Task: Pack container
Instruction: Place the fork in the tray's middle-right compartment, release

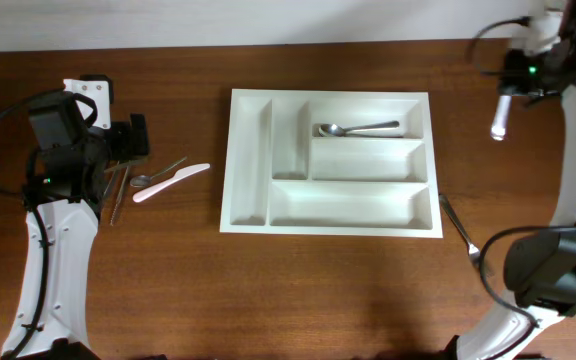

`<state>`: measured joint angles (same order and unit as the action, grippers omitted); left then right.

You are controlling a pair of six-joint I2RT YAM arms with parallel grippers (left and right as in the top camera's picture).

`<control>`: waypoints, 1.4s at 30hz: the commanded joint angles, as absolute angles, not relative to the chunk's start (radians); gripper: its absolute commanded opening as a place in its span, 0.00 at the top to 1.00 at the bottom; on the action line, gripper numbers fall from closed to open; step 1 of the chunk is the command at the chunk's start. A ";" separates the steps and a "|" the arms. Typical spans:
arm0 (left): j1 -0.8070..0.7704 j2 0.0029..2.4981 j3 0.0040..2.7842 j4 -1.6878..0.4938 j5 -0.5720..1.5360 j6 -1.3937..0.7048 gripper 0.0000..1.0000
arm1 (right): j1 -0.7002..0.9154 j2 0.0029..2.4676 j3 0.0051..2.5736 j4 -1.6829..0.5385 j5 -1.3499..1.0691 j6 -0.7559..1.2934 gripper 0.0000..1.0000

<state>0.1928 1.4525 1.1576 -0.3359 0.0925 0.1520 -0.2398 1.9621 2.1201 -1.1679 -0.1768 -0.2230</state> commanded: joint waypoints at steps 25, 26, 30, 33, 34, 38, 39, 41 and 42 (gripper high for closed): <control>0.194 1.459 1.175 -0.334 0.088 0.147 0.01 | 0.146 2.257 2.000 -1.333 -0.344 -1.533 0.96; 0.194 1.459 1.175 -0.334 0.088 0.147 0.01 | 0.146 2.266 2.000 -1.337 -0.342 -1.533 0.96; 0.194 1.459 1.175 -0.334 0.088 0.147 0.01 | 0.149 2.280 2.000 -1.351 -0.328 -1.494 0.82; 0.194 1.459 1.175 -0.334 0.088 0.147 0.01 | 0.153 2.265 2.008 -1.351 -0.328 -1.393 0.64; 0.194 1.459 1.175 -0.334 0.088 0.147 0.01 | 0.152 2.258 2.018 -1.351 -0.328 -1.340 0.61; 0.194 1.459 1.175 -0.334 0.088 0.147 0.01 | 0.149 2.215 2.094 -1.354 -0.325 -1.045 0.53; 0.194 1.459 1.175 -0.334 0.088 0.147 0.01 | 0.149 2.204 2.122 -1.361 -0.318 -0.958 0.50; 0.194 1.459 1.175 -0.334 0.088 0.147 0.01 | 0.148 2.179 2.197 -1.393 -0.261 -0.767 0.48; 0.194 1.459 1.175 -0.334 0.088 0.147 0.01 | 0.145 2.169 2.233 -1.411 -0.229 -0.696 0.49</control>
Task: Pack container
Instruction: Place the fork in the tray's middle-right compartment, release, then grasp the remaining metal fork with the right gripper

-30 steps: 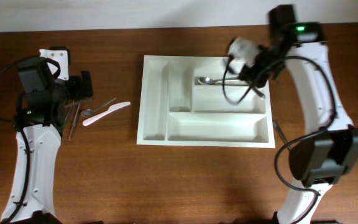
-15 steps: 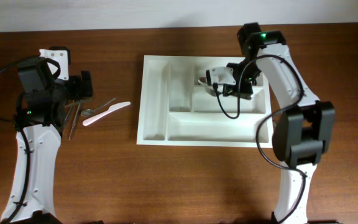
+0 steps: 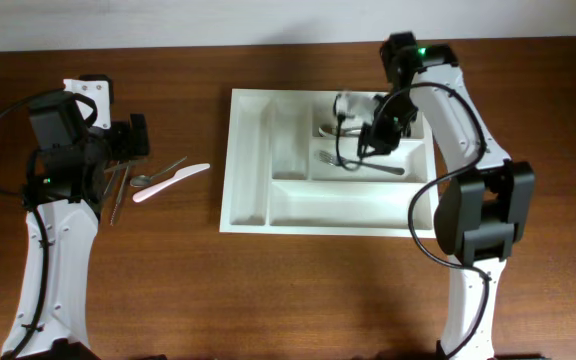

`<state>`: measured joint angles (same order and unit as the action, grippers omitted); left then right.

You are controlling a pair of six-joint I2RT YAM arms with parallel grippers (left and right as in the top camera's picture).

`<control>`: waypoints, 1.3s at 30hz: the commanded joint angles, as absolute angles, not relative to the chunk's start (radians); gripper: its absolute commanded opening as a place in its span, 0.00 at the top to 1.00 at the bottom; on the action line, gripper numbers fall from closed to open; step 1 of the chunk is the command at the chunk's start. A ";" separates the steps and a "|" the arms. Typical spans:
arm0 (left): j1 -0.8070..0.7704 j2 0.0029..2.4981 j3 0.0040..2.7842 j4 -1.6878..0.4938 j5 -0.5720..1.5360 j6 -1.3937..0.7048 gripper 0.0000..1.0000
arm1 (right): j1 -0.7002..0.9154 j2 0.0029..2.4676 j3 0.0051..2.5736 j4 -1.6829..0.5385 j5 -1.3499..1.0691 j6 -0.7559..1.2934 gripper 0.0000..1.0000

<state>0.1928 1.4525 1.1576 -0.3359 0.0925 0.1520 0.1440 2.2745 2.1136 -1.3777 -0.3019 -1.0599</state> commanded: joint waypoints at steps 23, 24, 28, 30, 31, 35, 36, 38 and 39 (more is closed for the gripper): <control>0.194 1.459 1.175 -0.334 0.088 0.147 0.01 | -0.151 1.758 2.501 -1.617 -0.071 -0.346 0.41; 0.194 1.459 1.175 -0.334 0.088 0.147 0.01 | -0.163 1.723 2.493 -1.612 -0.065 -0.346 0.41; 0.194 1.459 1.175 -0.334 0.088 0.147 0.01 | -0.239 1.595 2.393 -1.581 -0.066 -0.331 0.41; 0.194 1.459 1.175 -0.334 0.088 0.147 0.01 | -0.279 1.559 2.318 -1.581 -0.067 -0.263 0.41; 0.194 1.459 1.175 -0.334 0.088 0.147 0.01 | -0.294 1.549 2.276 -1.584 -0.067 -0.223 0.41; 0.194 1.459 1.175 -0.334 0.088 0.147 0.01 | -0.311 1.547 2.077 -1.621 -0.066 -0.143 0.41; 0.194 1.459 1.175 -0.334 0.088 0.147 0.01 | -0.311 1.547 2.017 -1.618 -0.066 -0.140 0.41; 0.194 1.459 1.175 -0.334 0.088 0.147 0.01 | -0.311 1.555 1.896 -1.600 -0.056 -0.140 0.38; 0.194 1.459 1.175 -0.334 0.088 0.147 0.01 | -0.311 1.563 1.839 -1.582 -0.034 -0.140 0.38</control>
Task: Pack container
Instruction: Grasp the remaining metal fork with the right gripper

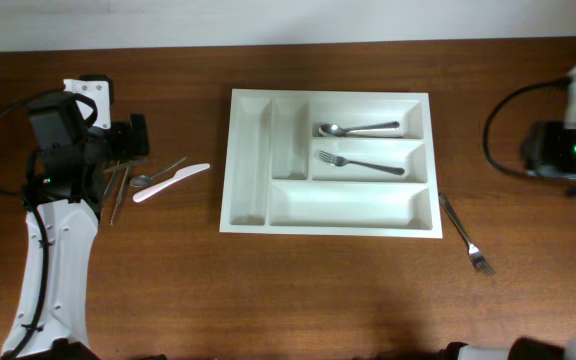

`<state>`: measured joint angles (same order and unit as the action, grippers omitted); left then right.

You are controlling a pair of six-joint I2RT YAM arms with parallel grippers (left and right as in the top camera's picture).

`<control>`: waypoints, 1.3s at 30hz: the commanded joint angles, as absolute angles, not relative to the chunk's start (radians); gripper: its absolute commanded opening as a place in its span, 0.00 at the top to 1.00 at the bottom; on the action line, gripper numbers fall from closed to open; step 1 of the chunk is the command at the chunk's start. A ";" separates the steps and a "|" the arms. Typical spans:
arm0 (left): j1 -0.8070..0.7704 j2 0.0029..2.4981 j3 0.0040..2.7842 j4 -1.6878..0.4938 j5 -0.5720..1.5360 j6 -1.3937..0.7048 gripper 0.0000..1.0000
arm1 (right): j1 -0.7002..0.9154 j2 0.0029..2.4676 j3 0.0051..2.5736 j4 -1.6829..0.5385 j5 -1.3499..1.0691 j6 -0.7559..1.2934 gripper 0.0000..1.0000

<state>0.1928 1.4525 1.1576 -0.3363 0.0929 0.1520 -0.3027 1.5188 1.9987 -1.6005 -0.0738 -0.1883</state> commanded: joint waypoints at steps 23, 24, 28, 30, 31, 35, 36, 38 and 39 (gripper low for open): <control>0.194 1.459 1.175 -0.334 0.088 0.147 0.01 | -0.300 1.960 1.457 -1.309 -0.022 -0.501 0.41; 0.194 1.459 1.175 -0.334 0.088 0.147 0.01 | -0.300 1.972 1.457 -1.310 -0.023 -0.501 0.43; 0.194 1.459 1.175 -0.334 0.088 0.147 0.01 | -0.300 1.985 1.445 -1.300 -0.004 -0.525 0.43; 0.194 1.459 1.175 -0.334 0.088 0.147 0.01 | -0.302 1.985 1.435 -1.287 0.037 -0.524 0.43; 0.194 1.459 1.175 -0.334 0.088 0.147 0.01 | -0.302 1.985 1.428 -1.277 0.041 -0.524 0.43; 0.194 1.459 1.175 -0.334 0.088 0.147 0.01 | -0.301 1.985 1.381 -1.221 0.061 -0.524 0.43; 0.194 1.459 1.175 -0.334 0.088 0.147 0.01 | -0.300 1.985 1.366 -1.206 0.071 -0.524 0.43; 0.194 1.459 1.175 -0.334 0.088 0.147 0.01 | -0.297 1.985 1.335 -1.171 0.092 -0.515 0.43; 0.194 1.459 1.175 -0.334 0.089 0.147 0.01 | -0.295 1.985 1.322 -1.156 0.092 -0.516 0.43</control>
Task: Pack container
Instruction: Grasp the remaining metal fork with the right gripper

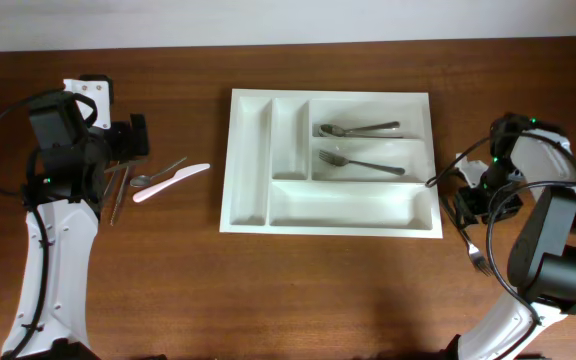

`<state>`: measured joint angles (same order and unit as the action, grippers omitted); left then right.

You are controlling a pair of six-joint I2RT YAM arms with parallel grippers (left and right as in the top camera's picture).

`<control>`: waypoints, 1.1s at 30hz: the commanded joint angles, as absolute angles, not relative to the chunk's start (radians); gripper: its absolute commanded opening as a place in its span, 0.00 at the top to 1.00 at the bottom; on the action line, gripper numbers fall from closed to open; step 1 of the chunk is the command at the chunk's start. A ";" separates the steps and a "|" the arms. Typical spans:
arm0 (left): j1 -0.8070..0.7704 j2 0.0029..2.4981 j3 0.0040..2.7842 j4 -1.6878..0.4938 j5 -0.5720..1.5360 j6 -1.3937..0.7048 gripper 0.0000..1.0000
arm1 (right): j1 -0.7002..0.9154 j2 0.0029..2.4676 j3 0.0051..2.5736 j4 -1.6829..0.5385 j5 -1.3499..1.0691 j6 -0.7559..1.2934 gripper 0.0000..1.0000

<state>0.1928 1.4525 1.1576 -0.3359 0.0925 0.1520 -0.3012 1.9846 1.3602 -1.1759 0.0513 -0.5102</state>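
Note:
The white cutlery tray (251, 160) lies mid-table. A spoon (358, 129) rests in its upper right compartment and a fork (360, 163) in the one below. Another fork (479, 262) lies on the wood right of the tray, its handle hidden under my right gripper (473, 203), which hangs low over it. Whether those jaws are open or shut does not show. At the left lie a pale plastic knife (171, 182), a small spoon (151, 177) and thin metal utensils (118, 190). My left gripper (135, 138) stands open just behind them, holding nothing.
The tray's long front compartment (353, 203) and two narrow left compartments (250, 150) hold nothing. The right arm's cable loops toward the tray's right rim (434, 170). The table's back edge runs along a light wall.
My right arm was raised at the far right edge. Its gripper is now down over the handle of the fork lying right of the tray. Left arm and cutlery are unchanged.
At first the tray held only the spoon and my right arm was at the back right. Then the right gripper was inside the tray over a fork in the middle compartment. Later that fork lay there alone, the arm withdrawn right. Now it is over the second fork.

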 commanded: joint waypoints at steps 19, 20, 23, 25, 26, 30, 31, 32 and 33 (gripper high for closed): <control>0.194 1.459 1.175 -0.334 0.088 0.147 0.01 | -0.293 1.985 1.193 -0.960 0.229 -0.455 0.60; 0.194 1.459 1.175 -0.334 0.088 0.147 0.01 | -0.294 1.985 1.192 -0.952 0.229 -0.450 0.72; 0.194 1.459 1.175 -0.334 0.088 0.147 0.01 | -0.294 1.985 1.192 -0.937 0.229 -0.447 0.96; 0.194 1.459 1.175 -0.334 0.088 0.147 0.01 | -0.294 1.985 1.192 -0.934 0.229 -0.447 0.96; 0.194 1.459 1.175 -0.334 0.088 0.147 0.01 | -0.294 1.985 1.192 -0.934 0.229 -0.442 0.96; 0.194 1.459 1.175 -0.334 0.088 0.147 0.01 | -0.295 1.981 1.198 -0.934 0.213 -0.421 0.96; 0.194 1.459 1.175 -0.334 0.088 0.147 0.01 | -0.295 1.977 1.206 -0.931 0.213 -0.403 0.96; 0.194 1.459 1.175 -0.334 0.088 0.147 0.01 | -0.295 1.973 1.219 -0.925 0.214 -0.379 0.96; 0.194 1.459 1.175 -0.334 0.088 0.147 0.01 | -0.295 1.965 1.238 -0.922 0.213 -0.356 0.96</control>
<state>0.1928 1.4525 1.1576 -0.3359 0.0925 0.1520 -0.2924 1.9587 1.2213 -0.9463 0.2203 -0.4213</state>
